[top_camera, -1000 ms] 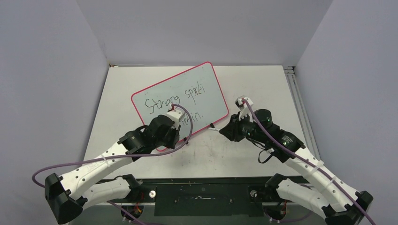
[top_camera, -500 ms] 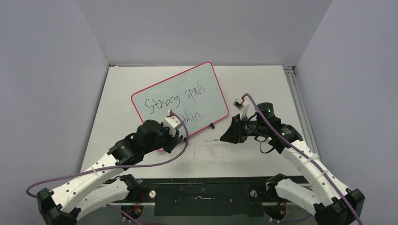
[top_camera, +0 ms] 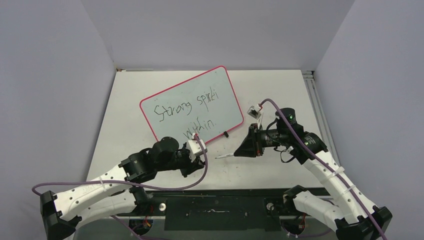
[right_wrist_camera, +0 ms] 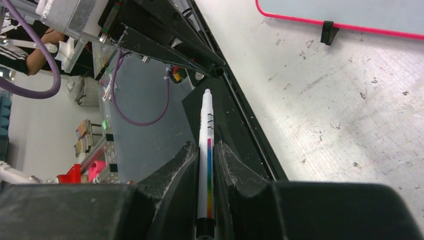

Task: Write a sentence on the whiteboard
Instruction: Insert the whiteboard marker without the cap into the pen cap.

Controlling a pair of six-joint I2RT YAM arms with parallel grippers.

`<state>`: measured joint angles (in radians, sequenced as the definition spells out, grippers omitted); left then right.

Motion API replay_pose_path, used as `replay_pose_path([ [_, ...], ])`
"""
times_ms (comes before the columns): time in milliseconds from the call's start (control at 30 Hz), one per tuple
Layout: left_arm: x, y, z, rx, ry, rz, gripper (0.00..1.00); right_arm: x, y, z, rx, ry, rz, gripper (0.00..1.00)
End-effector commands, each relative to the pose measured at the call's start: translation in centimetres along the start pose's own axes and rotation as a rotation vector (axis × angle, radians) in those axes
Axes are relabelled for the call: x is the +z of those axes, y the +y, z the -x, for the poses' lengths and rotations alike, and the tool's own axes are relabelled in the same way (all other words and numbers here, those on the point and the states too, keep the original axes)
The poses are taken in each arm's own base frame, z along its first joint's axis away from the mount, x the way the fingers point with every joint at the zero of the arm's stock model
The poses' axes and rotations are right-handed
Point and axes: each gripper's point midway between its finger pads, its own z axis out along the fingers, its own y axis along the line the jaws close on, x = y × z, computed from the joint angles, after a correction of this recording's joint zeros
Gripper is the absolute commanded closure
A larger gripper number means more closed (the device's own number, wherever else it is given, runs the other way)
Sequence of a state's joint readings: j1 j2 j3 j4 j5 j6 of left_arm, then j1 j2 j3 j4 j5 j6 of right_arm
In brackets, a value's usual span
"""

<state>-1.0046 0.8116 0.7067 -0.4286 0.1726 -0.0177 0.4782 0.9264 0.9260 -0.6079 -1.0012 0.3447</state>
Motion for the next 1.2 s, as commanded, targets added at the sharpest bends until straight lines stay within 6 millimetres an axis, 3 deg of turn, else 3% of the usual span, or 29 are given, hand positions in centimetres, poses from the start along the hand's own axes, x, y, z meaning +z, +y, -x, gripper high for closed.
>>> replay_pose_path([
  [0,0.1,-1.8,1.7,0.04,-0.066,-0.084,1.0,-0.5,2.0,0.1,-0.042,0.01,0.092,0.95],
  [567,0.1,-4.4,1.5,0.071,-0.054,-0.181,1.0,0.3,0.6,-2.7,0.028,0.094,0.091,0.95],
  [1167,0.3,-5.3,1.3,0.074,-0.033,-0.227,1.0,1.4,1.1,-2.9,0.031,0.11,0.095,0.95],
])
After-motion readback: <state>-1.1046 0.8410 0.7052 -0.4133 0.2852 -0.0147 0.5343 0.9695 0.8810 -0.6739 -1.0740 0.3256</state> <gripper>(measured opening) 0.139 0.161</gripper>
